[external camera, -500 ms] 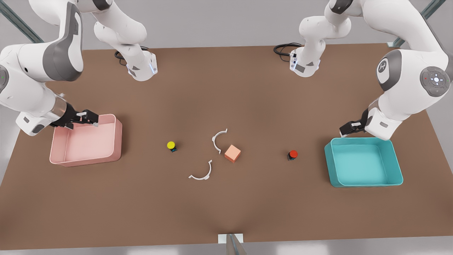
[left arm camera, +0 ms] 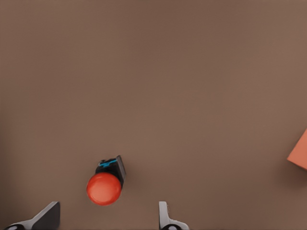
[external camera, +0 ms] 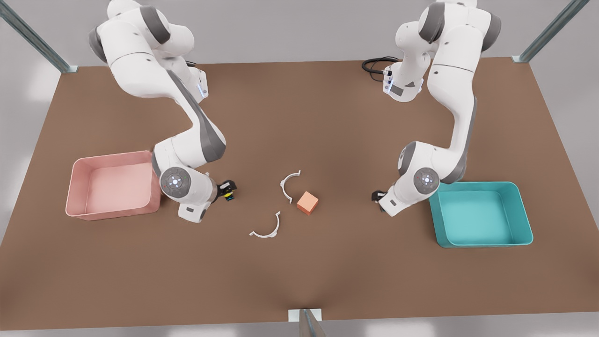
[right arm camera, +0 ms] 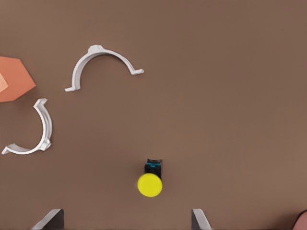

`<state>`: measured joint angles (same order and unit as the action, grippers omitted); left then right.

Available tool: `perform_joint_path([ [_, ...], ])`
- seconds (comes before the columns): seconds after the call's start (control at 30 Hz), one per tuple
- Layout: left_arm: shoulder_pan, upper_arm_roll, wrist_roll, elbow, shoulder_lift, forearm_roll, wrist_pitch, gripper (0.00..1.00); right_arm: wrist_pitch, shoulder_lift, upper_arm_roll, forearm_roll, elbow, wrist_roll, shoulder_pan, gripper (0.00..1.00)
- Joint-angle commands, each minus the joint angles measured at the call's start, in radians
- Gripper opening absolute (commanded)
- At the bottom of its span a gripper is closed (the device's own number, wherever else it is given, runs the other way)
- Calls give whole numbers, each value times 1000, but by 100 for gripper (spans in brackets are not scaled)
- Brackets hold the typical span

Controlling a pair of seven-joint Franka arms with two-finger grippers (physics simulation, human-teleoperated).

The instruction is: Place the red button in the blue storage box with the left arm, and place the yellow button in the pink storage box with the right arm

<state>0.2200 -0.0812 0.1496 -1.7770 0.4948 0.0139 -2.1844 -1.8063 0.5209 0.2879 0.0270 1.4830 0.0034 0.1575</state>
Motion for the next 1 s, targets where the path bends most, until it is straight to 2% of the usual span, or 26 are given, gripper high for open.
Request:
perform_joint_path([
  [0.0,-1,3,-116,-65,-1,-2,-336,100,-288,7,1,24,68,211,28,100],
  [0.13,-11,24,-157,-119,-4,-2,-365,100,-341,-2,4,47,161,228,28,100],
  [0.23,-13,24,-157,-134,2,-2,-387,100,-528,-68,4,45,388,227,2,100],
  [0.53,-11,26,-159,-191,60,-2,-385,100,-642,-74,5,47,497,181,-42,100],
  [0.57,-11,26,-159,-191,59,-2,-385,94,-643,-73,5,47,502,179,-42,100],
  [0.6,-11,26,-159,-191,59,-2,-385,79,-643,-71,5,47,504,181,-42,100],
  [0.67,-11,26,-159,-191,57,-2,-385,63,-656,-67,5,47,516,184,-35,100],
  [0.8,-10,26,-159,-191,56,-2,-383,54,-717,-67,5,47,573,184,-41,100],
  [0.9,-13,26,-157,-191,30,-2,-374,54,-719,-61,5,47,583,182,-42,100],
  [0.97,-13,35,-156,-190,-47,-2,-292,54,-732,-44,4,47,583,181,-44,100],
])
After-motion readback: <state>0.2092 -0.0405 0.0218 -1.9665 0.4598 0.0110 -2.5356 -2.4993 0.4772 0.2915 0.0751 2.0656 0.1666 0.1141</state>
